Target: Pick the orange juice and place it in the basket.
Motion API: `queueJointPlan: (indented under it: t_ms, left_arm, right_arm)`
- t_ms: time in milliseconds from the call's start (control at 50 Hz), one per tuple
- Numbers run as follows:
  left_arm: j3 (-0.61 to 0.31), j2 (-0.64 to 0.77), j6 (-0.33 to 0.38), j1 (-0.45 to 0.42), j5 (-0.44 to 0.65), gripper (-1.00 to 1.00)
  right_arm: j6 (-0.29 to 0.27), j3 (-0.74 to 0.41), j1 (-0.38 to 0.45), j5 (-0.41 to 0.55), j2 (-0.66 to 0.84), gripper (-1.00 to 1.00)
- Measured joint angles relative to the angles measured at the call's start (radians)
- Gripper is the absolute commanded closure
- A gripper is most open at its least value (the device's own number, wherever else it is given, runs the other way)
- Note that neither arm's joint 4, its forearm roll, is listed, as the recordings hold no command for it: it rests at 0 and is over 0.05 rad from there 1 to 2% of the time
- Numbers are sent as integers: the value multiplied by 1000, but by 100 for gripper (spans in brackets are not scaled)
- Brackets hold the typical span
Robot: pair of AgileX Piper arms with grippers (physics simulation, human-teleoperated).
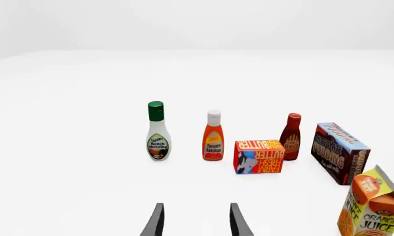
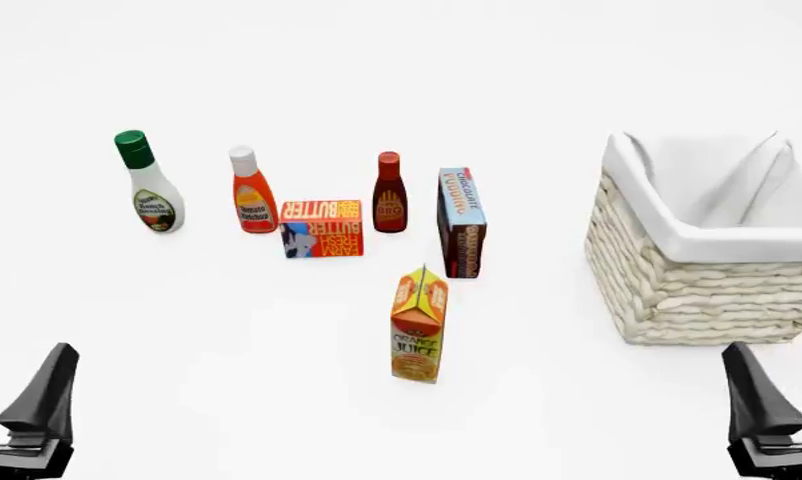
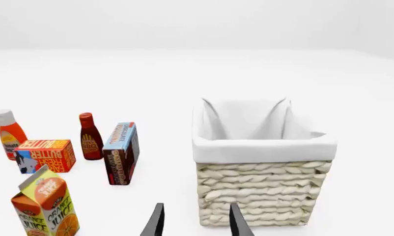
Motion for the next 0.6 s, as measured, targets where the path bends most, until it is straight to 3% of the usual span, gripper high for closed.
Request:
queueJointPlan:
  t_ms: [600]
  left_arm:
    - [-6,10,-4,-4,0,-100]
  right_arm:
    - [-1,-5,-35,14,-6,-100]
